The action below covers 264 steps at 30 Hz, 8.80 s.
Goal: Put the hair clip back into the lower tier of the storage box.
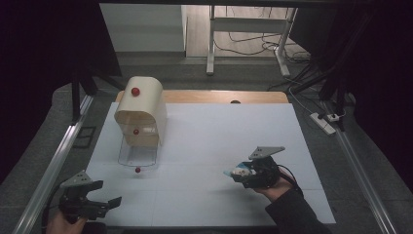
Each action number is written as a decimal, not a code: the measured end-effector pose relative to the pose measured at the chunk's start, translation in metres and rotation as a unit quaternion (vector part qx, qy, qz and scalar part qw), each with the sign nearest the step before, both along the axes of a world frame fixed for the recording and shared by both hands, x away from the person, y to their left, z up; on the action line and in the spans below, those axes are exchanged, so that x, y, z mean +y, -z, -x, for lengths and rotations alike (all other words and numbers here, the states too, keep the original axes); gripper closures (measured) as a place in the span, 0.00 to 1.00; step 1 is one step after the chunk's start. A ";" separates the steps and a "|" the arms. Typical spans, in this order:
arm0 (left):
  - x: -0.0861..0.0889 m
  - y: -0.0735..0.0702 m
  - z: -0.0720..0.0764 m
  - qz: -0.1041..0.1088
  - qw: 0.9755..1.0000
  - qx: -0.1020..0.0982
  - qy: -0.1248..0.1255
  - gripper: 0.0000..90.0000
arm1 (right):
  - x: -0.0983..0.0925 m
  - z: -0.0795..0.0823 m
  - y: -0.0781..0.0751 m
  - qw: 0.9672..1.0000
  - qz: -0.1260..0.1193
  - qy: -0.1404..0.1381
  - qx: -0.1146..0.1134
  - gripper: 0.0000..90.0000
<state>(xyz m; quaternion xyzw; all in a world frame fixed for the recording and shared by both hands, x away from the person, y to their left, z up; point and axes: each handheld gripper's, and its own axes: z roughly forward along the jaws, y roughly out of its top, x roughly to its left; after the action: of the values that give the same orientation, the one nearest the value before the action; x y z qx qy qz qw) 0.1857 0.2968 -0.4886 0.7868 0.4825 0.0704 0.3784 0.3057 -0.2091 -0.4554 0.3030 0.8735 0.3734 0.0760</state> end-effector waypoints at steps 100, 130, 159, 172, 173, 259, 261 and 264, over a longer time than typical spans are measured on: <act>-0.002 0.000 -0.001 -0.009 1.000 0.005 0.006 0.00 | 0.146 -0.025 0.009 0.992 -0.003 -0.125 -0.031 0.42; -0.002 0.001 -0.002 -0.011 1.000 0.008 0.005 0.00 | 0.202 -0.035 0.009 0.988 -0.015 -0.146 -0.039 0.42; -0.001 0.001 -0.002 -0.009 1.000 0.011 0.005 0.00 | 0.254 -0.050 0.015 0.987 -0.034 -0.149 -0.050 0.42; -0.001 0.001 -0.003 -0.009 1.000 0.013 0.004 0.00 | 0.274 -0.052 0.019 0.986 -0.036 -0.153 -0.053 0.42; -0.001 0.002 -0.003 -0.009 1.000 0.013 0.003 0.00 | 0.276 -0.052 0.020 0.986 -0.038 -0.152 -0.053 0.42; -0.002 0.002 -0.003 -0.010 1.000 0.015 0.001 0.01 | 0.259 -0.030 0.016 0.981 0.003 -0.192 -0.030 0.01; -0.002 0.002 -0.003 -0.010 1.000 0.014 0.001 0.01 | 0.256 -0.029 0.016 0.980 0.008 -0.197 -0.032 0.01; -0.001 0.002 -0.003 -0.009 1.000 0.014 0.002 0.01 | 0.253 -0.027 0.015 0.981 0.006 -0.193 -0.031 0.00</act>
<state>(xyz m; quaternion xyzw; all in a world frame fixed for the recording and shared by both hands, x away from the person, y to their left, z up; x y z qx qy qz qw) 0.1887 0.2953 -0.4902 0.7918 0.4859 0.0632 0.3646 0.3330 0.0444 -0.4708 0.1167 0.9150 0.3849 0.0315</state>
